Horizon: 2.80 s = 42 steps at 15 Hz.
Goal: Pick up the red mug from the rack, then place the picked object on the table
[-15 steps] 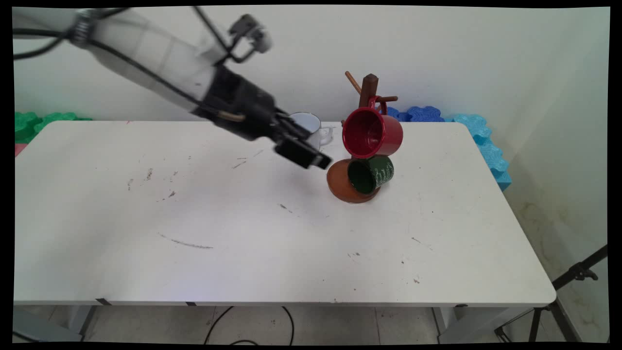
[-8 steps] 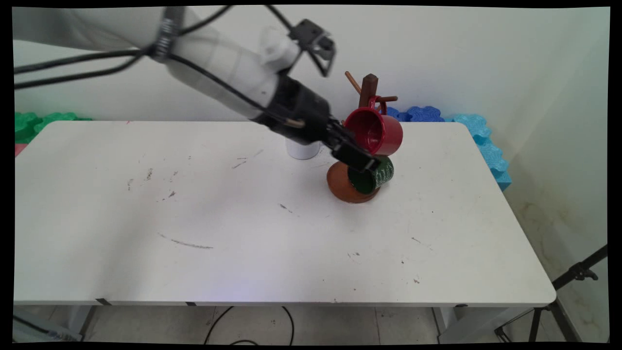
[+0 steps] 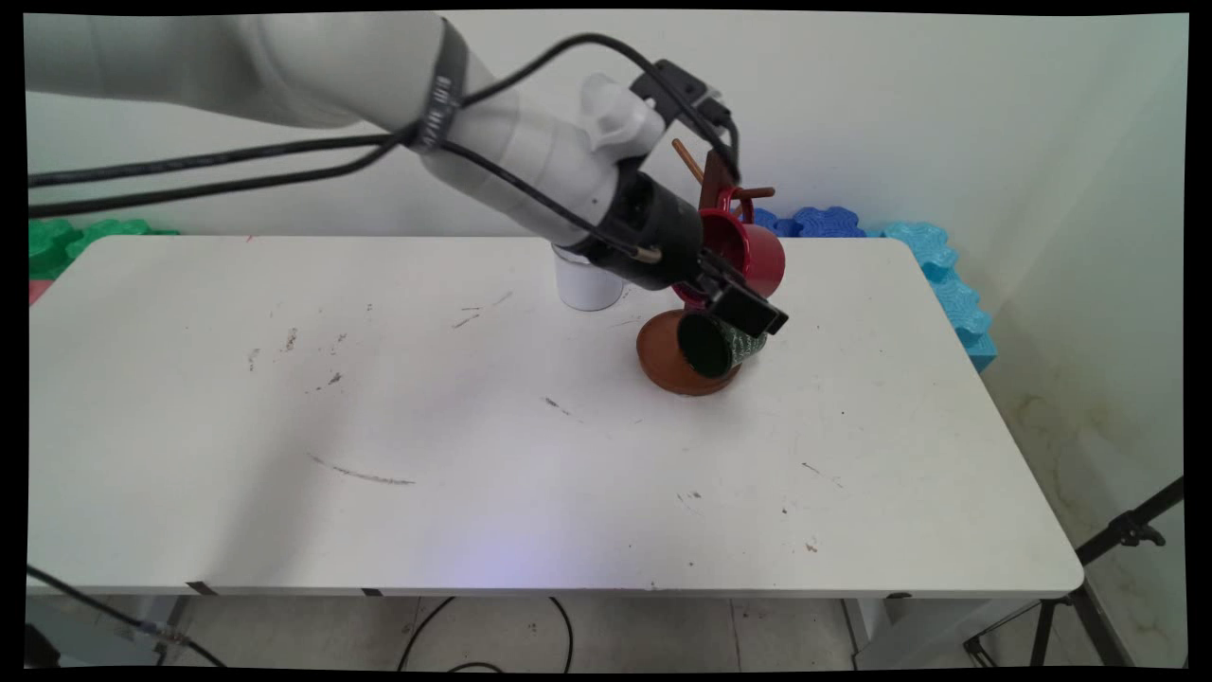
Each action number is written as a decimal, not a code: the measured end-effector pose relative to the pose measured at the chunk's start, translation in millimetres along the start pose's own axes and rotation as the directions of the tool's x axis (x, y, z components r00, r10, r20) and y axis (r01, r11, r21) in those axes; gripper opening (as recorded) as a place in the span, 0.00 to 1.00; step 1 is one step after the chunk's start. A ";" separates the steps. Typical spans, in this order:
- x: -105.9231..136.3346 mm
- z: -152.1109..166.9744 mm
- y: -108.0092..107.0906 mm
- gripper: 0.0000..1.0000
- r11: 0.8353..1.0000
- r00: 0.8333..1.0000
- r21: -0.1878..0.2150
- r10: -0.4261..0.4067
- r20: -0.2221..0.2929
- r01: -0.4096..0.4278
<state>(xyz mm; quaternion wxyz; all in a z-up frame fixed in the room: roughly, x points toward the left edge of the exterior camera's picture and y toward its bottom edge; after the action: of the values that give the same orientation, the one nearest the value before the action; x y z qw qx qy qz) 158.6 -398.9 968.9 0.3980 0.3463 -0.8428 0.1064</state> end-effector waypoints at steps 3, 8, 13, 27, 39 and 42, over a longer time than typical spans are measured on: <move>0.9 12.7 -0.4 1.00 1.000 1.000 0.019 0.002 -0.001 -0.002; 1.1 29.8 -4.1 1.00 0.998 1.000 0.056 0.001 -0.009 -0.001; -1.3 47.5 -8.0 1.00 0.996 1.000 0.093 -0.011 -0.009 0.012; 1.1 45.7 -2.8 0.00 0.994 0.999 0.110 -0.014 -0.031 0.017; 12.2 20.9 15.8 0.00 0.998 0.998 0.069 -0.007 -0.069 0.012; 15.7 10.2 23.2 0.00 0.999 0.997 0.046 -0.010 -0.082 0.014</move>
<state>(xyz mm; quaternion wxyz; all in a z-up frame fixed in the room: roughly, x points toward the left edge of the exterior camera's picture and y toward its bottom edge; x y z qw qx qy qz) 130.0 -394.3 976.0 0.4246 0.3558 -0.8211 0.1376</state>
